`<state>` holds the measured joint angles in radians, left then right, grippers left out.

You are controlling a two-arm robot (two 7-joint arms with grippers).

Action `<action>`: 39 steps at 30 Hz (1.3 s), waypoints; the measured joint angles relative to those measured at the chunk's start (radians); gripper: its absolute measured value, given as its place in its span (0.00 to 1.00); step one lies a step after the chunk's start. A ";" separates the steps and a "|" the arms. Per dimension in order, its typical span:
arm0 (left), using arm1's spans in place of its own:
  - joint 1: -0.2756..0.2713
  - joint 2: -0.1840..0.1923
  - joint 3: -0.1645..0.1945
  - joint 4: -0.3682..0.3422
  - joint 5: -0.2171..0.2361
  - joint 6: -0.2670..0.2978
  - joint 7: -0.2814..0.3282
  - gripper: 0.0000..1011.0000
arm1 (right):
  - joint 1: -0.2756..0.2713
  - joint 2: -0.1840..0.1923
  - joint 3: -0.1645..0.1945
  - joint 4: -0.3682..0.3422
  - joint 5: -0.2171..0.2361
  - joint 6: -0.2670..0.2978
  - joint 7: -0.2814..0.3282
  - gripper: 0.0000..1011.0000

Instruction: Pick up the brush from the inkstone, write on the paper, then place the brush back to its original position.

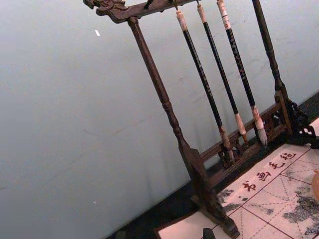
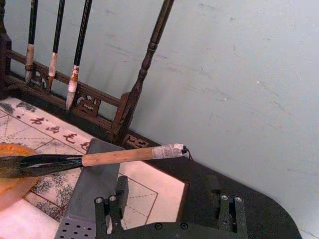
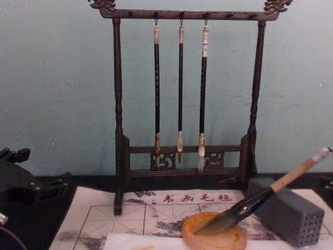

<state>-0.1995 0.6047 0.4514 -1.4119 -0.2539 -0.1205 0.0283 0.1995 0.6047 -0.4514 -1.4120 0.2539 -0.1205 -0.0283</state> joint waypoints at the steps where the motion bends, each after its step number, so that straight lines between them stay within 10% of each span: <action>1: 0.000 0.000 0.000 0.000 0.000 0.000 0.000 0.99 | 0.000 0.000 0.000 0.000 0.000 0.000 0.000 0.99; 39: 0.000 0.000 0.000 0.000 0.000 0.000 0.000 0.99 | 0.000 0.000 0.000 0.000 0.000 0.000 0.000 0.99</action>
<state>-0.1995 0.6047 0.4514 -1.4120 -0.2539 -0.1205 0.0283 0.1995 0.6047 -0.4514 -1.4120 0.2539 -0.1205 -0.0283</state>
